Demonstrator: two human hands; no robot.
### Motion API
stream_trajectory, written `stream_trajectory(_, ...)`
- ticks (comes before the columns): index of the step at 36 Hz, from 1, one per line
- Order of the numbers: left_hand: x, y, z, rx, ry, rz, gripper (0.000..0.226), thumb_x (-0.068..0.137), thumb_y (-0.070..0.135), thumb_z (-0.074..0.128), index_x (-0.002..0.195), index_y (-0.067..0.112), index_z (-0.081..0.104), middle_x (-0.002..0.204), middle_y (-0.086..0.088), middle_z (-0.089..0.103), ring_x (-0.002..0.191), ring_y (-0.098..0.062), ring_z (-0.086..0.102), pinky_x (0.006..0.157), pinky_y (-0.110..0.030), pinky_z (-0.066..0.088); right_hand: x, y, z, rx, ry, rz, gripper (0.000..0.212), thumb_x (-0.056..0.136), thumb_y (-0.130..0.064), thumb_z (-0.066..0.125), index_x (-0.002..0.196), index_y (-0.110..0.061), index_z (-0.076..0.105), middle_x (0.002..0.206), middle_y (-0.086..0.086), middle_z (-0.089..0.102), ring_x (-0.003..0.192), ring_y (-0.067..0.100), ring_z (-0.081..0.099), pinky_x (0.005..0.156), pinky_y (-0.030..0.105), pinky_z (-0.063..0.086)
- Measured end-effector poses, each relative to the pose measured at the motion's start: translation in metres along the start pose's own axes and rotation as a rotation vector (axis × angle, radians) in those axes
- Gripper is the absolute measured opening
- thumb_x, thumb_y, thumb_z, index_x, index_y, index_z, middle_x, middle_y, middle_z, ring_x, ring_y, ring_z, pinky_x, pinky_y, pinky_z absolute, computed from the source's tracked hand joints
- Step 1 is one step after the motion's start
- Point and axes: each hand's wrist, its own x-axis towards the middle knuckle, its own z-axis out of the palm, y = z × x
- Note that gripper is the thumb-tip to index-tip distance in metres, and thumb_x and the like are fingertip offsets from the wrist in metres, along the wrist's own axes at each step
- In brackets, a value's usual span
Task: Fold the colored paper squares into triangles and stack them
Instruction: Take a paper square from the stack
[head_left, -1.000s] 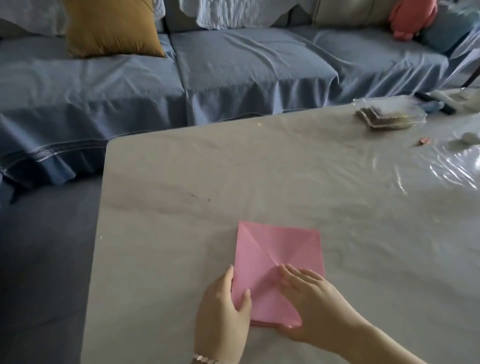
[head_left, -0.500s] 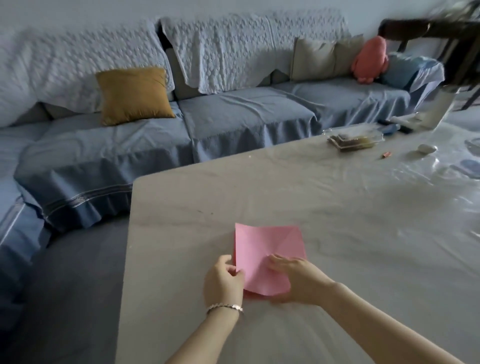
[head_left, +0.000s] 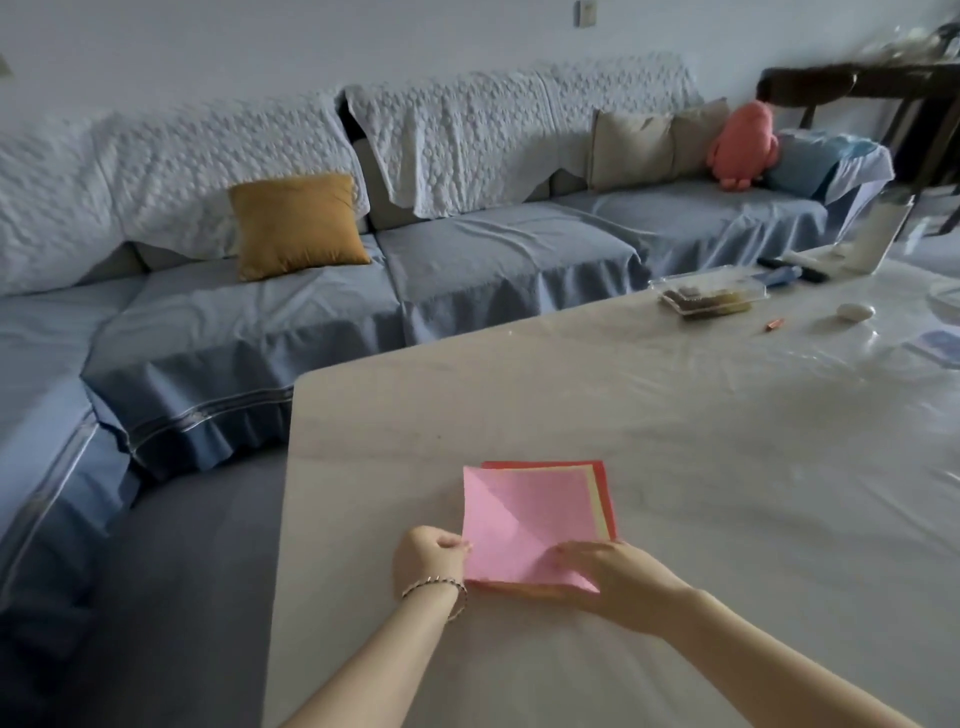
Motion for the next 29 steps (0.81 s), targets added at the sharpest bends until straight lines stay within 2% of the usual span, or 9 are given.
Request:
stream_trajectory(4,0.001,-0.005,-0.001,0.040,0.056,0.077,0.011,0.080,0.019,0.066,0.069,0.019,0.066,0.088,-0.004,0.071,0.084,-0.023,0.064,0.067,-0.024,0.043,-0.003,0.005,0.003,-0.056,0.059,-0.020,0.034,0.098,-0.026,0.038,0.129,-0.031,0.051,0.136,-0.015,0.048,0.123,0.010,0.045,0.100,0.021,0.030)
stream_trajectory(6,0.003,-0.006,-0.002,0.009,0.068,0.113,0.007,0.081,0.016,0.063,0.074,0.016,0.065,0.087,-0.006,0.070,0.082,-0.022,0.062,0.066,-0.023,0.041,-0.006,0.004,0.001,-0.105,0.112,-0.028,0.032,0.093,-0.022,0.051,0.123,-0.030,0.058,0.130,-0.016,0.054,0.119,0.006,0.050,0.097,0.017,0.032)
stream_trajectory(8,0.005,-0.010,-0.003,-0.073,0.043,0.110,0.013,0.079,0.010,0.064,0.067,0.015,0.063,0.079,-0.008,0.069,0.074,-0.022,0.060,0.068,-0.025,0.046,-0.009,0.009,0.003,-0.140,0.270,-0.096,0.041,0.061,-0.016,0.082,0.097,-0.030,0.071,0.103,-0.017,0.068,0.091,0.000,0.063,0.079,0.013,0.045)
stream_trajectory(10,0.006,-0.017,-0.005,-0.196,-0.011,0.052,0.023,0.076,0.003,0.067,0.057,0.015,0.062,0.064,-0.007,0.064,0.067,-0.023,0.060,0.072,-0.038,0.055,-0.013,0.017,0.010,-0.148,0.375,-0.114,0.052,0.034,-0.014,0.089,0.080,-0.030,0.073,0.085,-0.017,0.070,0.072,0.001,0.066,0.062,0.014,0.049)
stream_trajectory(15,-0.003,-0.035,-0.015,-0.380,-0.118,-0.086,0.012,0.078,-0.001,0.068,0.068,0.006,0.067,0.050,0.001,0.060,0.045,-0.013,0.056,0.048,-0.021,0.050,-0.021,0.016,0.014,-0.099,0.492,-0.087,0.043,0.049,-0.008,0.065,0.089,-0.024,0.073,0.098,-0.004,0.070,0.081,0.015,0.068,0.070,0.025,0.052)
stream_trajectory(17,-0.007,-0.046,-0.022,-0.349,-0.152,-0.083,0.011,0.078,-0.002,0.067,0.070,0.006,0.067,0.050,0.002,0.061,0.042,-0.008,0.056,0.048,-0.021,0.049,-0.026,0.010,0.016,-0.056,0.519,-0.079,0.039,0.053,-0.007,0.068,0.088,-0.024,0.074,0.101,-0.004,0.069,0.087,0.014,0.064,0.074,0.026,0.051)
stream_trajectory(21,-0.014,-0.070,-0.035,-0.141,-0.255,-0.022,0.021,0.078,-0.002,0.067,0.068,0.016,0.062,0.067,-0.001,0.063,0.061,-0.013,0.058,0.052,-0.021,0.051,-0.044,0.000,0.028,0.055,0.516,-0.128,0.021,0.067,-0.017,0.066,0.085,-0.026,0.074,0.102,-0.007,0.068,0.094,0.007,0.057,0.079,0.024,0.048)
stream_trajectory(26,-0.014,-0.079,-0.036,0.121,-0.327,0.055,0.028,0.072,0.002,0.069,0.076,0.026,0.056,0.066,0.008,0.063,0.065,-0.019,0.061,0.070,-0.027,0.050,-0.058,-0.015,0.047,0.121,0.430,-0.216,0.016,0.066,-0.019,0.070,0.080,-0.026,0.074,0.099,-0.011,0.069,0.093,0.002,0.058,0.076,0.019,0.051)
stream_trajectory(29,-0.013,-0.069,-0.029,0.141,-0.293,0.114,0.031,0.071,0.009,0.072,0.088,0.026,0.052,0.075,0.008,0.059,0.071,-0.016,0.060,0.066,-0.025,0.048,-0.061,-0.022,0.054,0.136,0.359,-0.250,0.013,0.071,-0.021,0.069,0.082,-0.026,0.073,0.097,-0.012,0.069,0.092,0.001,0.060,0.076,0.016,0.051)
